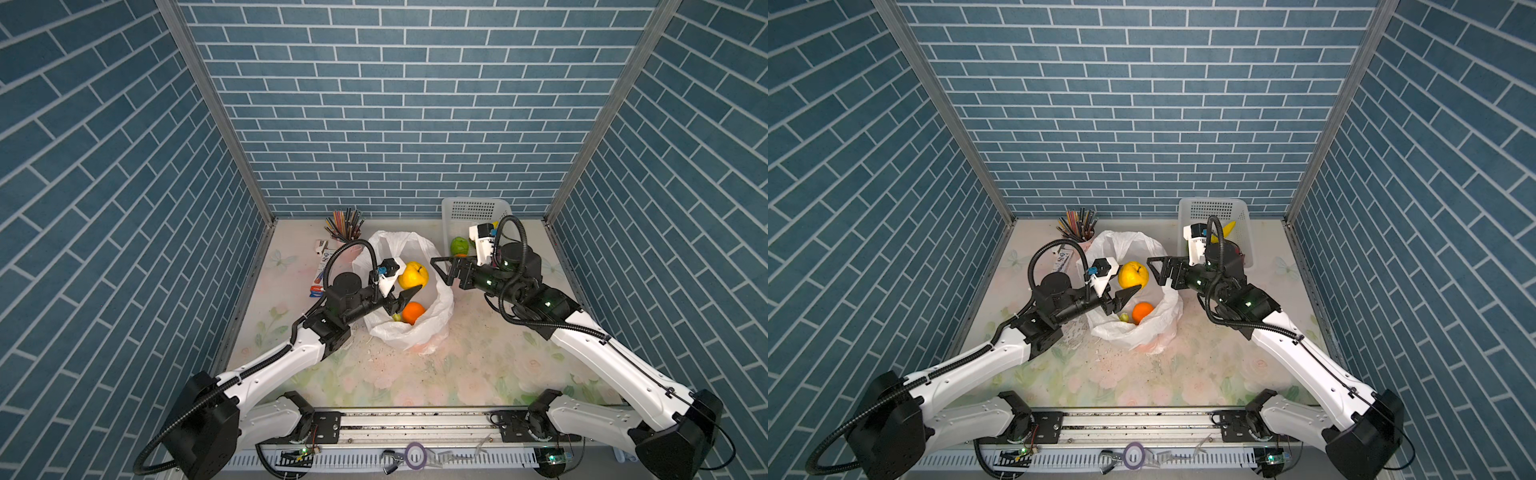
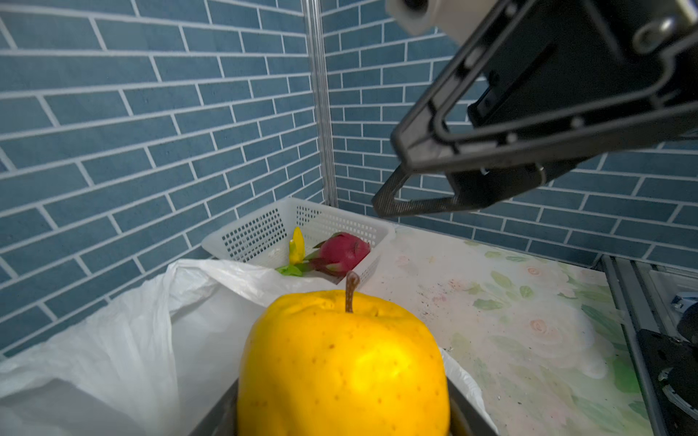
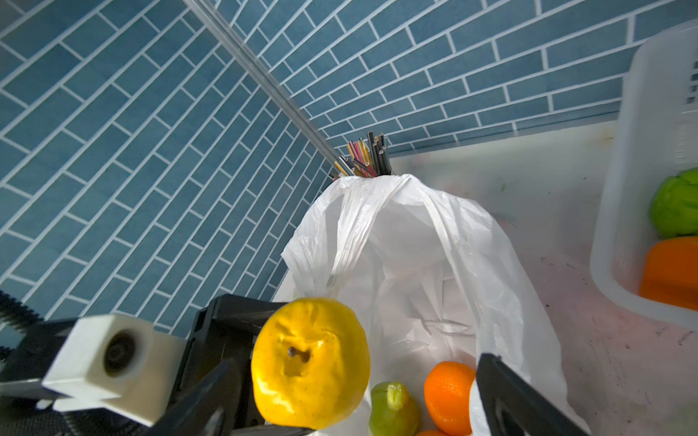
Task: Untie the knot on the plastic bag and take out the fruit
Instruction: 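Lift the yellow apple out and pass it to the right gripper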
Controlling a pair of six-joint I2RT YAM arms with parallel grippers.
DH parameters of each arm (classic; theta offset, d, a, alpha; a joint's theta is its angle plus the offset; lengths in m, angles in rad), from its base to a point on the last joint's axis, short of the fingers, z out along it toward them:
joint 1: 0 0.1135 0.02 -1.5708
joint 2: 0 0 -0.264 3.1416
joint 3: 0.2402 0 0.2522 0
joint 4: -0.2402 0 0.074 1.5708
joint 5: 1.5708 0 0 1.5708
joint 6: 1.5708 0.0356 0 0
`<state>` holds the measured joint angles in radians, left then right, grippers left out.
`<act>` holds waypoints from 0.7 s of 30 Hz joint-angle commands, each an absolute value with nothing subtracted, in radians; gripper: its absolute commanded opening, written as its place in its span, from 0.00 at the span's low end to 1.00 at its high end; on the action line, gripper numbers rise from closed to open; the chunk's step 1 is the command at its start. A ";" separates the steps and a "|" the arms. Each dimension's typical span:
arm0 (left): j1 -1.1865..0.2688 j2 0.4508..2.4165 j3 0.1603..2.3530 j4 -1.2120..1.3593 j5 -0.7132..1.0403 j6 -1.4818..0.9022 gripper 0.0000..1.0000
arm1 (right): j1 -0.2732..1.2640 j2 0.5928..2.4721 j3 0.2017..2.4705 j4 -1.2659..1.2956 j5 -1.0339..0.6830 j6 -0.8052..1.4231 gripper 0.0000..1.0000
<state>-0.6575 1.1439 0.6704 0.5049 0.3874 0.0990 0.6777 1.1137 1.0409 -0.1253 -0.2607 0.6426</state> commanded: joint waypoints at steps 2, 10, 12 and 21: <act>-0.659 1.117 0.691 0.565 0.432 0.146 0.49 | 0.677 1.137 1.095 -0.140 -0.430 0.597 0.98; -0.681 1.127 0.738 0.529 0.426 0.186 0.49 | 0.713 1.196 1.127 -0.119 -0.514 0.583 0.99; -0.690 1.125 0.742 0.529 0.423 0.195 0.49 | 0.721 1.210 1.135 -0.124 -0.508 0.580 0.99; -0.739 1.124 0.768 0.491 0.398 0.273 0.49 | 0.759 1.267 1.158 -0.099 -0.518 0.584 0.96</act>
